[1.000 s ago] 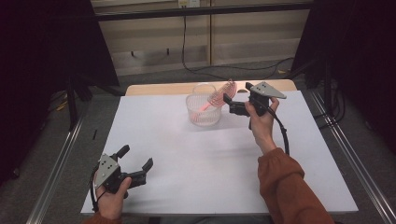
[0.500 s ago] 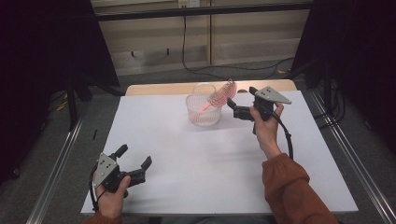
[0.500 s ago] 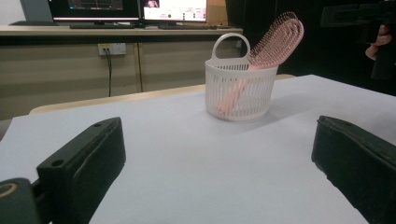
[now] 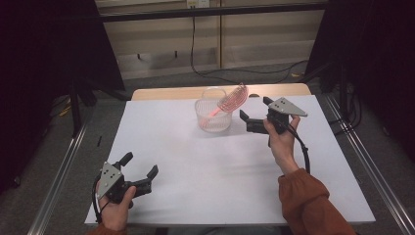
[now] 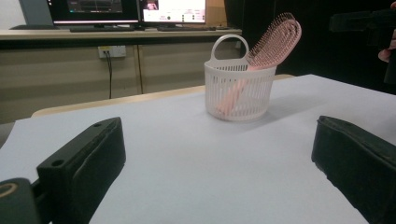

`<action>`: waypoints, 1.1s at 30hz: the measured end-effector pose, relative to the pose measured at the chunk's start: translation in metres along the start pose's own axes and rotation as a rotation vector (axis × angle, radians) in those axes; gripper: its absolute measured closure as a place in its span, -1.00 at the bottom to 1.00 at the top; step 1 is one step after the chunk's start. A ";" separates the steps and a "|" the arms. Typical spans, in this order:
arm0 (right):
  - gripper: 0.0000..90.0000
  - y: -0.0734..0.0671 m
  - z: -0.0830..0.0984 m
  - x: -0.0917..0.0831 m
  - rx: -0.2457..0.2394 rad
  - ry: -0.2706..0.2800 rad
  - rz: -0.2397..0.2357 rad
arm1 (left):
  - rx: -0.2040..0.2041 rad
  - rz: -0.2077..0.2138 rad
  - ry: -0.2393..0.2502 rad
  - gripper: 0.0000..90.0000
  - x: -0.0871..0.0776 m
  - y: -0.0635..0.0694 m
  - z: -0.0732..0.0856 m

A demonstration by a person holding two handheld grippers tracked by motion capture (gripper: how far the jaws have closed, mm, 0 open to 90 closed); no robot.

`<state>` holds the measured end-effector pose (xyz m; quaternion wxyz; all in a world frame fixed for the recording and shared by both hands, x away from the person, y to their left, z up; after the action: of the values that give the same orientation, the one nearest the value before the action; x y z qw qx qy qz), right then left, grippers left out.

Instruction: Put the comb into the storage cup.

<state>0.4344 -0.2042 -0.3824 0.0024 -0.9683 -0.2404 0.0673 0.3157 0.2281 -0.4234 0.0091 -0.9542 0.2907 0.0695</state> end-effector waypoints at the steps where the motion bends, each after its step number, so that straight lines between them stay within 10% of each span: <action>1: -0.99 0.000 0.000 -0.002 -0.001 0.003 0.001 | -0.004 0.000 0.001 -0.93 0.000 0.000 0.000; 33: -1.00 -0.009 0.016 -0.057 -0.055 0.013 0.046 | -0.018 0.005 -0.005 -0.93 0.000 0.001 0.001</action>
<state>0.3782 -0.2236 -0.3910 -0.0241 -0.9738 -0.2196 0.0545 0.3149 0.2273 -0.4246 0.0010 -0.9534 0.2925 0.0743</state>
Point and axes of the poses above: each handheld gripper's, and its own axes: x roughly forward along the jaws, z roughly out of its underside, y roughly to its right, the point moved 2 cm from there along x, roughly forward along the jaws
